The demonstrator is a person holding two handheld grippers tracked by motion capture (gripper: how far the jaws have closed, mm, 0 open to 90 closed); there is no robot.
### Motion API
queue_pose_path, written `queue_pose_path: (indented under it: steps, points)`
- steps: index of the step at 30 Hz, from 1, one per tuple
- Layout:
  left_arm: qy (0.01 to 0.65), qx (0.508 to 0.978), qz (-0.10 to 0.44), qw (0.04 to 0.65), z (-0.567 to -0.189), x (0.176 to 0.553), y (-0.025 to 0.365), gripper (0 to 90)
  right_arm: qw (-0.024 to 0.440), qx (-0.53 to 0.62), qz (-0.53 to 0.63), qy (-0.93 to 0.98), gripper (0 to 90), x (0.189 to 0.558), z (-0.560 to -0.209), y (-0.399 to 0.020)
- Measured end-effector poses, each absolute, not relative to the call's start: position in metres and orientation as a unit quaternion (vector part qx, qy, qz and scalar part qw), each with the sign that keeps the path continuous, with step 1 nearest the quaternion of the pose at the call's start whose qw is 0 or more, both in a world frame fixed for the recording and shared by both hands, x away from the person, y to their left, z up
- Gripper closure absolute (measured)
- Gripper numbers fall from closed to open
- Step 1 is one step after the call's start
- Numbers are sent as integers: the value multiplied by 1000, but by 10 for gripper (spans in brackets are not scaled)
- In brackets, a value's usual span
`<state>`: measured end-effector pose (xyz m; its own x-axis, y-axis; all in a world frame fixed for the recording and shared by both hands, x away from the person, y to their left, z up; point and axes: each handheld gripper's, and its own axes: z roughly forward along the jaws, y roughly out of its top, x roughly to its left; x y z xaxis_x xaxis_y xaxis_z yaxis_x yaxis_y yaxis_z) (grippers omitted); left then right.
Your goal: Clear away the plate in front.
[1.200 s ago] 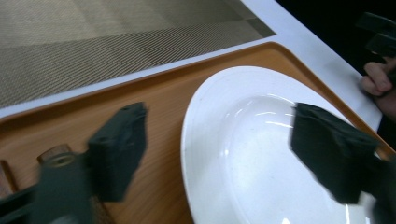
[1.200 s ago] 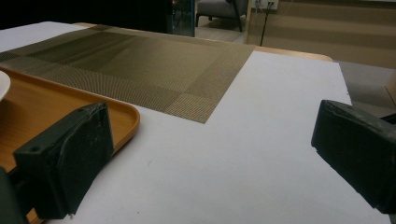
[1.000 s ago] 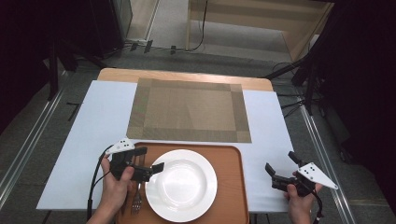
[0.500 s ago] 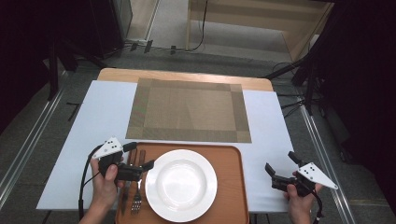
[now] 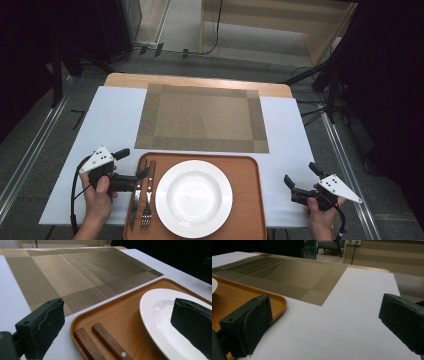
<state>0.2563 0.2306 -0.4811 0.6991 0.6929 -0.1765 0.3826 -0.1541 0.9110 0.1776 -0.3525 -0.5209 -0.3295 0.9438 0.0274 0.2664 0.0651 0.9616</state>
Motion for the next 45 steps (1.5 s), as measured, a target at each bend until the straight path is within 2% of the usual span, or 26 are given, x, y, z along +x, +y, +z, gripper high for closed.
queue_pose_path:
  steps: [27, 45]
  points:
    - [399, 726, 190, 528, -494, 248, 294, 0, 340, 469, 497, 645, 0, 178, -521, -352]
    - [408, 722, 201, 521, -497, 242, 313, 0, 342, 471, 500, 642, 0, 177, -521, -353]
